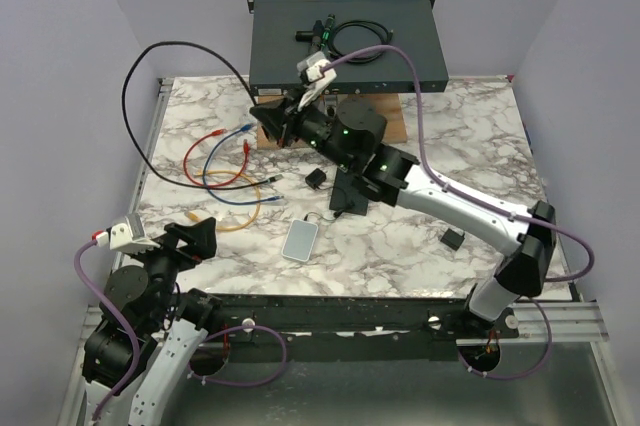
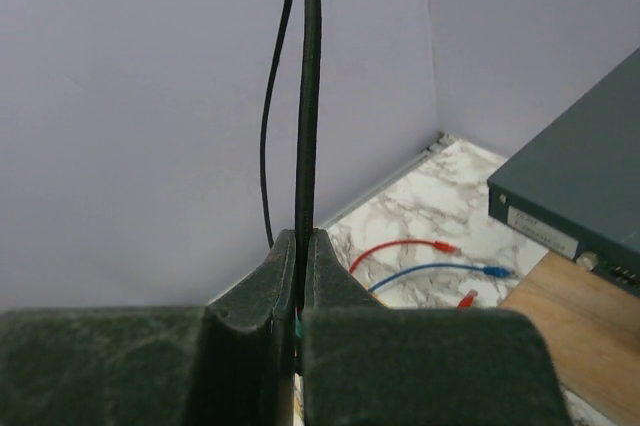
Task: Insert the plug into the switch port
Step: Pick up the connector from the center of the board.
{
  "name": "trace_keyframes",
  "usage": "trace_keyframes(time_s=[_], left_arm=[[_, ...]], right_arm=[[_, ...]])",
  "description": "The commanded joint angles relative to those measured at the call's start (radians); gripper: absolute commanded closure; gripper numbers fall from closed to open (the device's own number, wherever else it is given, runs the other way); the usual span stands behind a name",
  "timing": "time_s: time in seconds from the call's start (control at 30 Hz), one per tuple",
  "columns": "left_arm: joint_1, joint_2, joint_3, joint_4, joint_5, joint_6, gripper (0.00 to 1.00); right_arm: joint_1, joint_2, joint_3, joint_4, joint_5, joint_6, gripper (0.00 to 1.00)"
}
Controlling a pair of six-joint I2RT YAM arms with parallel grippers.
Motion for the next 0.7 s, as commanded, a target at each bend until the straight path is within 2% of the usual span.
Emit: trace_keyframes(time_s=[0.0,0.23,0.47,0.67], left_arm=[[0.004,-0.237,-0.009,-0.008,-0.030,-0.007,0.01],[0.004,-0.246,-0.011,-0.006,-0.031,-0.008,0.01],[0.005,-0.247,-0.012,0.000,-0.023,-0.005,0.02],[0.005,-0.267,-0.012,0.000,-0.020,-0.004,0.02]], right_arm=[[0.003,-0.124,0.009,0.038,0.047,-0.052,0.99],[0.003,-0.314,-0.022,0.019,0.128,-0.108,0.99],[0.003,-0.468,0.030,-0.108,0.233,-0.151,0.99],[0.003,-0.566,0.022,-0.247,0.510,-0.163,0.99]])
